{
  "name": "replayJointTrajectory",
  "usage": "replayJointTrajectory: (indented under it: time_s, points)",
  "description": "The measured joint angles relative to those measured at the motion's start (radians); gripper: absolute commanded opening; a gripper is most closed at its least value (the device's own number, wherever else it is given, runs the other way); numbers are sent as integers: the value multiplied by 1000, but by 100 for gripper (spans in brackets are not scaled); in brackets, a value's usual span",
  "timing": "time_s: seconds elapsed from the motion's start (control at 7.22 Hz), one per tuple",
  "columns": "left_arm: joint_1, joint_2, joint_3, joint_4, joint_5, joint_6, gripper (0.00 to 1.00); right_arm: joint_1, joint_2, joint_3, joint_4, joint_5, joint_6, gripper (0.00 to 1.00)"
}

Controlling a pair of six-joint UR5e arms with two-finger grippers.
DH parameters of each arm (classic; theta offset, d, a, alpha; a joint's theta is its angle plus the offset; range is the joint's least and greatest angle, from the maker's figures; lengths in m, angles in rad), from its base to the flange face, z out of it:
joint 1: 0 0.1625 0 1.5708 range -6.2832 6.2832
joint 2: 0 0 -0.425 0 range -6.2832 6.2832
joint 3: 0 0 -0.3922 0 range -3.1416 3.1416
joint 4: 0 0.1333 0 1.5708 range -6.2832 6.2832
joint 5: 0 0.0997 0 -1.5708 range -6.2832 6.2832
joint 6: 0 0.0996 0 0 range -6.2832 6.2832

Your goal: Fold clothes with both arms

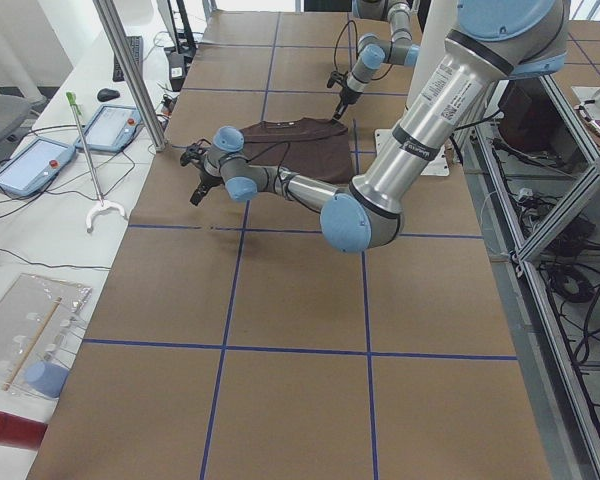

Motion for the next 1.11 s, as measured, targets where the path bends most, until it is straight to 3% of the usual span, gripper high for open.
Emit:
replayJointTrajectory:
  time_s: [0.14,0.55,1.11]
  points:
    - [0,0,-2,0,0,-1,100,-17,-12,8,-2,-13,10,100]
    - [0,0,-8,0,0,-2,100,-50,-17,29,-41,-42,-32,100]
    - [0,4,-10,0,0,-2,100,-89,-13,29,19,-59,-315,100]
